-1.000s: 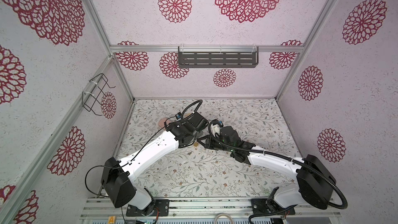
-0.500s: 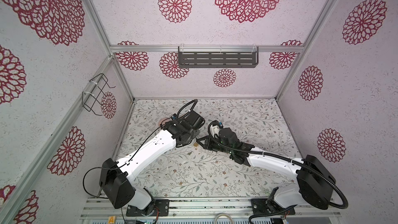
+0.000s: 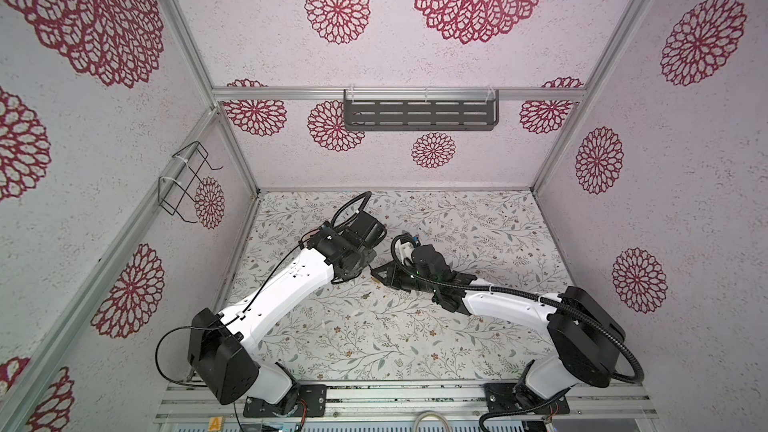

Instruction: Unlock with the key

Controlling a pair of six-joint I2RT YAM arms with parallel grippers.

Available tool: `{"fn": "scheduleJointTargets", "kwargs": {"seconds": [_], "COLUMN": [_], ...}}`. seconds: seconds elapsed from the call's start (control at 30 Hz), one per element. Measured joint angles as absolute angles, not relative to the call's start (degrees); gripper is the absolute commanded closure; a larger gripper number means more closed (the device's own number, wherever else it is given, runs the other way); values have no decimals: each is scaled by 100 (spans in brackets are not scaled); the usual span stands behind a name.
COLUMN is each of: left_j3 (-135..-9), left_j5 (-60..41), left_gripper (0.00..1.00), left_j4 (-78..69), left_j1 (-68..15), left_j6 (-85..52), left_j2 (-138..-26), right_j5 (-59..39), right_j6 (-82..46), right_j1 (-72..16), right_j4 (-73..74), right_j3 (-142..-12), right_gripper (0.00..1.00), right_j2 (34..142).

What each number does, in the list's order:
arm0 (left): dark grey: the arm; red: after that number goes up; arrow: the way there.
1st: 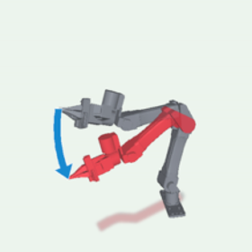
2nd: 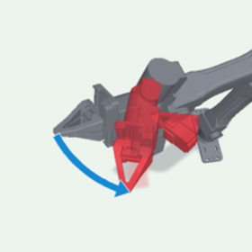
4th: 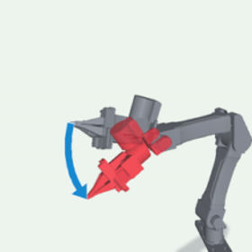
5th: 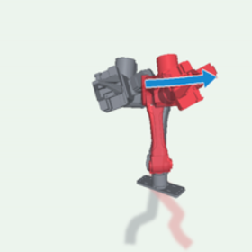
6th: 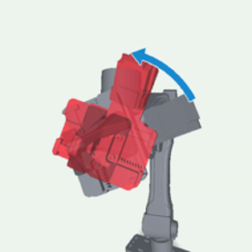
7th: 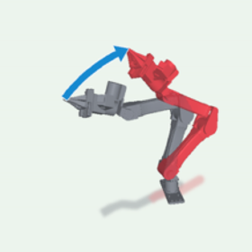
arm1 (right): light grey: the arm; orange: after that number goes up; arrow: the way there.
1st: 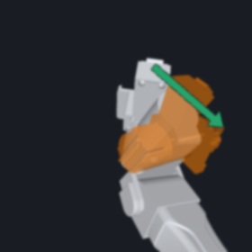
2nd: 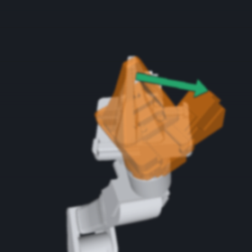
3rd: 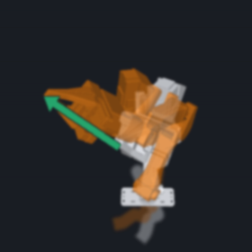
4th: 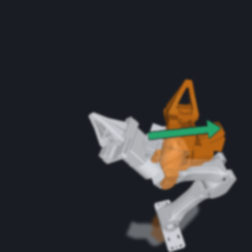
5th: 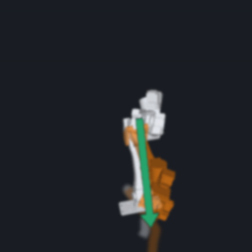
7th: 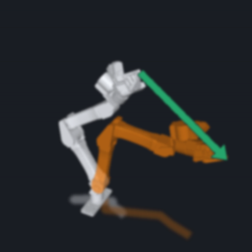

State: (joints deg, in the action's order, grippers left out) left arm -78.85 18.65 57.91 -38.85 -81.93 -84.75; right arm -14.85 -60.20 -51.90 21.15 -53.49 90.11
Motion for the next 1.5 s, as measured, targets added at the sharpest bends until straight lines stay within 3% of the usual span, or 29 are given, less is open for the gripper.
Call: {"fn": "scheduleJointTargets", "kwargs": {"seconds": [1.5], "left_j3": [-7675], "left_j5": [1872], "left_gripper": [100], "left_j4": [5774], "left_j1": [-3684], "left_j6": [-8204], "left_j2": [-8167], "right_j5": [-1525], "right_j6": [-6167], "right_j1": [-5433], "right_j4": [2329], "right_j3": [-5647], "right_gripper": [100], "right_j2": [9227]}}
